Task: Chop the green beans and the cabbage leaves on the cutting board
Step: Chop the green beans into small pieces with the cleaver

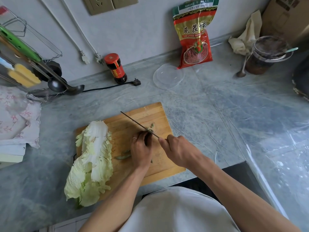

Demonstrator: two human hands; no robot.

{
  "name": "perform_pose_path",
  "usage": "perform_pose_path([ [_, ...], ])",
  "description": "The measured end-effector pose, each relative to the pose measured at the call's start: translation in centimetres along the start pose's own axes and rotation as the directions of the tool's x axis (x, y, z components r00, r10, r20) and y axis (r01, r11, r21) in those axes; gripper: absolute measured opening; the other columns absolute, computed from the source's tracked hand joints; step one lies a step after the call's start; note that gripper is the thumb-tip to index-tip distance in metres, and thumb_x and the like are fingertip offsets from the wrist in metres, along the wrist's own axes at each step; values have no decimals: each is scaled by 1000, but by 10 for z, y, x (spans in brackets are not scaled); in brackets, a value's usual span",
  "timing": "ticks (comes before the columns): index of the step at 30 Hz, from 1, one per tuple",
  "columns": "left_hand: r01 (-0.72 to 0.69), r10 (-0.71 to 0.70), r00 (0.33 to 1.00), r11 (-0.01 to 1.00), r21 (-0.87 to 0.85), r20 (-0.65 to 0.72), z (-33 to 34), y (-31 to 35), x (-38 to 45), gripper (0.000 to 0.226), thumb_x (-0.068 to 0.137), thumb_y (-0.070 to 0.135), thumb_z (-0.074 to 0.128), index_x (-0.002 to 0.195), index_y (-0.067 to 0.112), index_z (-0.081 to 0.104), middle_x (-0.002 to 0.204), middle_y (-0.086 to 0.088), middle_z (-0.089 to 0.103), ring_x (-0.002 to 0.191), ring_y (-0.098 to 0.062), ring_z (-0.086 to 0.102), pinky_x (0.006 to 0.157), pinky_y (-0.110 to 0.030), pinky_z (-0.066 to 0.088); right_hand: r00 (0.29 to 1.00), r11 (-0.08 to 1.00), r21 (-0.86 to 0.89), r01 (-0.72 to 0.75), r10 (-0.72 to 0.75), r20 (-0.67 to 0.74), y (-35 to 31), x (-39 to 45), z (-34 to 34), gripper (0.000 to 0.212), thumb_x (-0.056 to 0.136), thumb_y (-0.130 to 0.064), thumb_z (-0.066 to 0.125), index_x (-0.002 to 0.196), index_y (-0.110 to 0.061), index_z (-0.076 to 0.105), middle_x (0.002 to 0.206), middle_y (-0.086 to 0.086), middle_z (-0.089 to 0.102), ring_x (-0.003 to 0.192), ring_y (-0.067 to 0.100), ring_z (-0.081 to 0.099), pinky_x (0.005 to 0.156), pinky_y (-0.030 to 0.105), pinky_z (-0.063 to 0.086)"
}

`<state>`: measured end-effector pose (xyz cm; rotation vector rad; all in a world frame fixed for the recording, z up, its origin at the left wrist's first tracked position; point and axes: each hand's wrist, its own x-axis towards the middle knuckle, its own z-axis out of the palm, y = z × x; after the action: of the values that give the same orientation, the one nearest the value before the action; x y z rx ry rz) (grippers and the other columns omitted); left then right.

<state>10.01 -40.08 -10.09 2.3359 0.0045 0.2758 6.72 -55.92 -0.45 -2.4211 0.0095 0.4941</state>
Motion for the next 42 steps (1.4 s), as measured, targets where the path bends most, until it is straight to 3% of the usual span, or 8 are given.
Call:
perform_pose_path([
  [11, -36, 36, 999, 999, 13, 5, -1, 0, 3, 11, 88, 10, 71, 98, 7, 76, 99, -6, 75, 93, -23, 64, 83, -35, 50, 1000, 1000, -14, 22, -23, -5, -1, 4, 6, 53, 100, -62, 22, 71, -19, 35, 62, 2, 45, 48, 18, 39, 48, 30, 30],
  [19, -59, 59, 998, 997, 54, 3, 0, 2, 1, 14, 82, 4, 76, 95, 10, 75, 92, -5, 75, 88, -23, 64, 80, -18, 37, 999, 1000, -18, 6, -6, 38, -1, 14, 17, 53, 101, -61, 24, 81, -15, 42, 67, 3, 50, 52, 19, 43, 47, 31, 29],
  [23, 20, -20, 1000, 1000, -5, 8, 0, -4, 2, 14, 83, 13, 79, 95, 9, 72, 93, -6, 74, 87, -24, 66, 77, -22, 43, 1000, 999, 35, 10, -10, 13, 2, 17, 15, 52, 101, -60, 26, 72, -18, 37, 62, 3, 47, 50, 20, 41, 48, 31, 28],
  [29, -99, 97, 993, 994, 36, 59, -7, -11, 1, 8, 91, 18, 72, 95, 12, 76, 93, -2, 74, 83, -20, 68, 73, -34, 54, 999, 988, 151, -44, 45, -1, 1, 20, 12, 54, 102, -55, 34, 67, -14, 39, 59, 1, 44, 50, 19, 38, 50, 32, 32],
  [33, -114, 104, 991, 985, 129, 83, -5, -9, -1, 9, 92, 16, 69, 96, 13, 76, 97, -2, 75, 86, -24, 68, 70, -33, 55, 997, 986, 155, -53, 44, 57, -7, 18, 1, 45, 107, -43, 31, 67, -24, 35, 66, 5, 45, 61, 23, 43, 62, 43, 44],
  [37, -153, 135, 985, 969, 192, 105, -9, -5, 0, 12, 92, 16, 65, 97, 12, 76, 97, -4, 75, 89, -25, 67, 72, -34, 56, 996, 976, 202, -82, 74, 50, -3, 17, 1, 52, 104, -51, 32, 70, -14, 45, 65, 3, 48, 57, 18, 42, 56, 32, 39],
  [42, -113, 98, 992, 970, 215, 80, -7, -10, -3, 12, 91, 15, 67, 99, 15, 76, 100, -2, 75, 92, -24, 67, 84, -41, 52, 1000, 992, 123, 6, -5, -7, 0, 7, 6, 56, 103, -54, 34, 65, -12, 38, 57, 0, 42, 51, 16, 35, 51, 29, 32],
])
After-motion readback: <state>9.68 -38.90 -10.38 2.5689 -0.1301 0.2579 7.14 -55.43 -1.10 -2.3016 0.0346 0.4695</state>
